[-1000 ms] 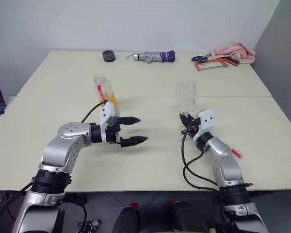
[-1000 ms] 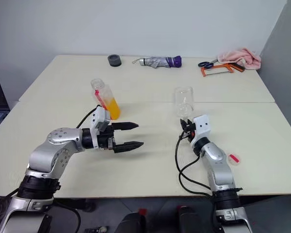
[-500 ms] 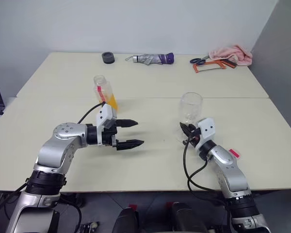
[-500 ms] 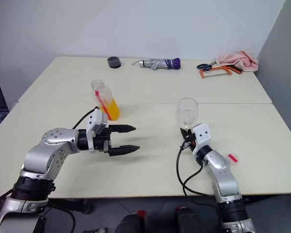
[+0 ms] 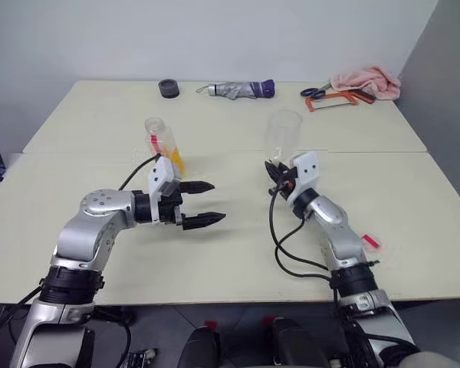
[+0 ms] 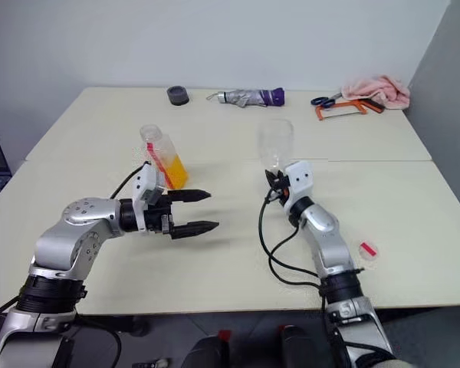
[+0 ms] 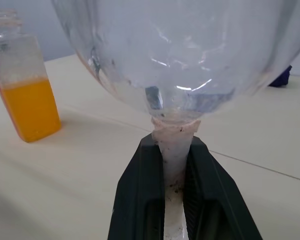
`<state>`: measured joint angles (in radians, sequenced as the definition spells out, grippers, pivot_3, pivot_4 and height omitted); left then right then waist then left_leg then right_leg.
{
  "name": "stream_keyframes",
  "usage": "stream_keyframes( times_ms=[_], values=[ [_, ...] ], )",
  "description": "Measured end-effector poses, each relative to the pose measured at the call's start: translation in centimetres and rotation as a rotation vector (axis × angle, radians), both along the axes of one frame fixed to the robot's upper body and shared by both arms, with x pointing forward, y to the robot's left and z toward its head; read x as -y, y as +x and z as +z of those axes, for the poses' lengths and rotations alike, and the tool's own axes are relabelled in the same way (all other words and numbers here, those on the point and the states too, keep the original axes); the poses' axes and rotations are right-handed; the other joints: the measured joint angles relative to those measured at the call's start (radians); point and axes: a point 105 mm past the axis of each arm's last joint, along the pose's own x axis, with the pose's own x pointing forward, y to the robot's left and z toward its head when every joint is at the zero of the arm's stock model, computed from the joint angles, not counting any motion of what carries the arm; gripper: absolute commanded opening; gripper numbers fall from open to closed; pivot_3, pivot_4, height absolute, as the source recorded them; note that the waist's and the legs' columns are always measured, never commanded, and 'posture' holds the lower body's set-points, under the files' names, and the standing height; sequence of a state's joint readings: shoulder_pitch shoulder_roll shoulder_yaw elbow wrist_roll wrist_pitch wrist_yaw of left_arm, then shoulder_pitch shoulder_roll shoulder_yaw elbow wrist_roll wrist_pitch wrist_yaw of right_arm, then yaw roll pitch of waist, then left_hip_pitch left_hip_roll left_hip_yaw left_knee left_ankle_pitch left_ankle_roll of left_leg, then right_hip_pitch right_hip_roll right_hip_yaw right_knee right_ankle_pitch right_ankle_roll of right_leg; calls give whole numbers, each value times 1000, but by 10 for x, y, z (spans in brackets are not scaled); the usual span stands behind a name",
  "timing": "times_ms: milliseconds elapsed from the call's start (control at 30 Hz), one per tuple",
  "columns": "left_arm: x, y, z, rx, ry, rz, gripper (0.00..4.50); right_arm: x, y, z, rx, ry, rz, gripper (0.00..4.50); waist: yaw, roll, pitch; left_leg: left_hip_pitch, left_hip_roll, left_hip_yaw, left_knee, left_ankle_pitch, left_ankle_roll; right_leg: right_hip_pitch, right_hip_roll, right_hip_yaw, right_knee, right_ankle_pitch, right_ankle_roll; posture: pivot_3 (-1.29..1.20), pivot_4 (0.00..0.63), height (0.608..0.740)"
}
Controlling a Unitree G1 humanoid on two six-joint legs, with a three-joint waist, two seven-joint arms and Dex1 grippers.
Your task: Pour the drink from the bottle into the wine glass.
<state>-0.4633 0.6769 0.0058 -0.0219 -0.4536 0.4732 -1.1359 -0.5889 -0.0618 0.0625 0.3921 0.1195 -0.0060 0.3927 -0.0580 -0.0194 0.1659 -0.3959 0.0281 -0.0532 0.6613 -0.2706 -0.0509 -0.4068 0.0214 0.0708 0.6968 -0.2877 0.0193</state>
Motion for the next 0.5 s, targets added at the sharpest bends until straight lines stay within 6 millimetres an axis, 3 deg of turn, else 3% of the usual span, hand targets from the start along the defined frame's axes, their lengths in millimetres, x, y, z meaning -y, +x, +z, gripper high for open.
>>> stream_keyframes(
  times_ms=[133, 500],
  values=[
    [-3, 6, 13, 39, -16, 38, 4500, -8, 3, -25, -67, -13, 15, 171, 2, 0, 0, -1, 0, 0, 0, 0, 0, 0, -4, 0, 0, 0, 0, 0, 150, 740],
    [-7, 7, 41, 95, -29, 86, 4500, -12, 3, -29, -35, -5, 41, 171, 0, 0, 0, 0, -1, 0, 0, 0, 0, 0, -5, 0, 1, 0, 0, 0, 150, 740]
  ],
)
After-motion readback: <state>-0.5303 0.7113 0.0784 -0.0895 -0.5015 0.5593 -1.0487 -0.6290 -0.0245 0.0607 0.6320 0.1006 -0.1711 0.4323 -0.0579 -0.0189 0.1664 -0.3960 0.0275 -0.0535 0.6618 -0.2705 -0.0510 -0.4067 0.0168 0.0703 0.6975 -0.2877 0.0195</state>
